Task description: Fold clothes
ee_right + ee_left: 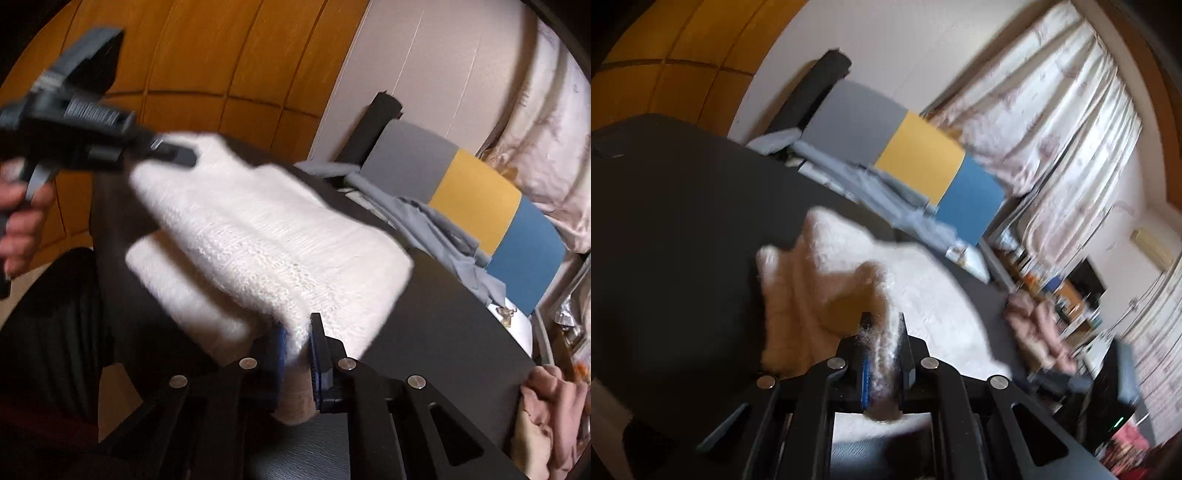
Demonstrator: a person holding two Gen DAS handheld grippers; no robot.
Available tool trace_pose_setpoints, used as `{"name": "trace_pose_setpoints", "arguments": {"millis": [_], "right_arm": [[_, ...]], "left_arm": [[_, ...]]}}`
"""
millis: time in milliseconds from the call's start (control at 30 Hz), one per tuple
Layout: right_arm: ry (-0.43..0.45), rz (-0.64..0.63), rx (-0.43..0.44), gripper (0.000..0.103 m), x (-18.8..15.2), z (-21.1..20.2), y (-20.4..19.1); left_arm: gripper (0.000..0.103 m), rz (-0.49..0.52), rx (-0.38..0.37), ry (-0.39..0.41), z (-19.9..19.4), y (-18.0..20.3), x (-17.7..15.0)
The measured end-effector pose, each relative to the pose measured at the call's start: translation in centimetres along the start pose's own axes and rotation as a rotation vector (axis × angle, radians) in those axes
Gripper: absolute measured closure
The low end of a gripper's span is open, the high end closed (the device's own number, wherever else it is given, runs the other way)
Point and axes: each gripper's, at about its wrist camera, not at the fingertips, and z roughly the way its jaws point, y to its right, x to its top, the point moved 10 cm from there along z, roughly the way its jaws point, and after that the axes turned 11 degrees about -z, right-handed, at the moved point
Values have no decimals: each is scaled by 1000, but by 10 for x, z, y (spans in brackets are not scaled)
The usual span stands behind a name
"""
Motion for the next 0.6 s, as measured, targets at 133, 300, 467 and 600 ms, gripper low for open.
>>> {"name": "trace_pose_setpoints", "arguments": {"millis": [133,300,467,600], "right_arm": [[-41,-20,61,92,-19,8,-11],[-96,-36,98,87,-36,25,-19],[17,157,337,82,-12,-10,7],[104,290,397,82,22,-20,36]], "left_arm": [[95,-63,49,-89,17,-34,-40],[93,-65,51,-76,18,-44,-53],[93,-119,15,-54,17,-48,-54],[93,-154,-7,-37,16,-53,-56]]}}
